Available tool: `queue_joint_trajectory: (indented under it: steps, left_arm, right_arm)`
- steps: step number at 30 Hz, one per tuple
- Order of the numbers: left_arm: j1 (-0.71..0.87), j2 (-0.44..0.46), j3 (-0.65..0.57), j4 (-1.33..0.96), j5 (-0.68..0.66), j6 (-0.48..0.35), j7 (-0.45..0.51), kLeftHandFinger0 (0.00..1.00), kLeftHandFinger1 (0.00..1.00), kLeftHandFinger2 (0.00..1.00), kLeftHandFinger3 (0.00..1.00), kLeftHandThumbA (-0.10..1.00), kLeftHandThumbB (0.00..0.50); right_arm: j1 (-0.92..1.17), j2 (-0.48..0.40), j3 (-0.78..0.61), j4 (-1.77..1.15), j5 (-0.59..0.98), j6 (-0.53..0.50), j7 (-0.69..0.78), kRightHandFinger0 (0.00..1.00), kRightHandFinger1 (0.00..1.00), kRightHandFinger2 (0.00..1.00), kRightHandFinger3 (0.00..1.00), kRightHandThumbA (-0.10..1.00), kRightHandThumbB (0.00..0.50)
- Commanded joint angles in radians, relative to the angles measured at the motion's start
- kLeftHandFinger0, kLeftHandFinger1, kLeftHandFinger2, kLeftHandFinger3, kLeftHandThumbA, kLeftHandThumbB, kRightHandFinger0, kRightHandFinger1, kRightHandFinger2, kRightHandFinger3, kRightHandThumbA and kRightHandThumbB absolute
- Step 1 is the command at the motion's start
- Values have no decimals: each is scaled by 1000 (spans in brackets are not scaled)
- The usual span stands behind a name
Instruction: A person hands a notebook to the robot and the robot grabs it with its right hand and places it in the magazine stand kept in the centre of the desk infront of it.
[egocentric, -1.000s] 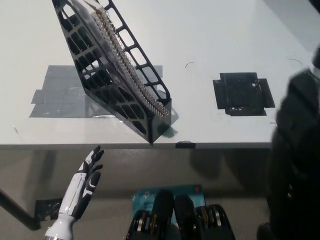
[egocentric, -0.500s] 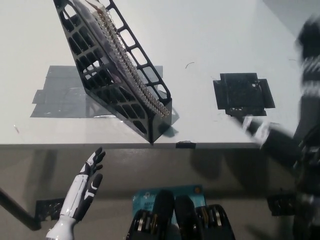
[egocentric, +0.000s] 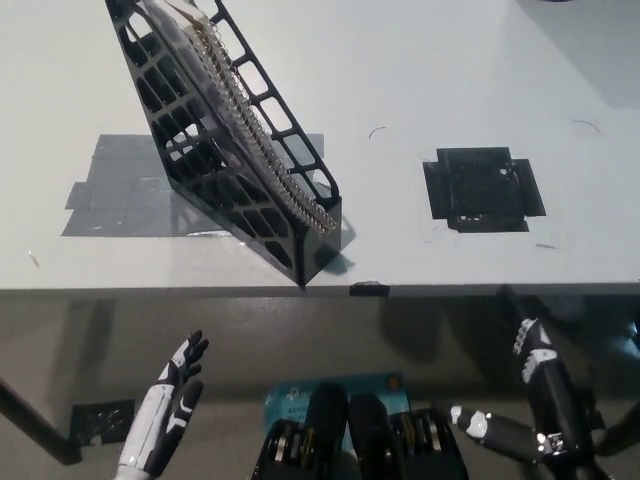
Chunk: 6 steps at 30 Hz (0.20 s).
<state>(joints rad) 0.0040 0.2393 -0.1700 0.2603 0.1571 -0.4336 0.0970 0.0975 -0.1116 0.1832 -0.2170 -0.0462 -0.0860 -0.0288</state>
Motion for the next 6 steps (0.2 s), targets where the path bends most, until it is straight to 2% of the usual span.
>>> queue_joint_trajectory:
  steps: [1, 3, 6]
  left_arm:
    - [20, 4, -12, -18, -4, -36, 31, 987, 1000, 1000, 1000, 1000, 500]
    - [26, 4, -17, -19, 4, -36, 37, 985, 1000, 1000, 1000, 1000, 500]
    - [34, 4, -20, -21, 8, -36, 42, 983, 1000, 1000, 1000, 1000, 500]
  right_arm:
    - [2, -8, 12, 33, 9, -63, 52, 1000, 1000, 1000, 1000, 1000, 251]
    - [5, -8, 11, 48, 10, -66, 58, 1000, 1000, 1000, 1000, 1000, 230]
    - [8, -8, 13, 65, 2, -70, 62, 1000, 1000, 1000, 1000, 1000, 239]
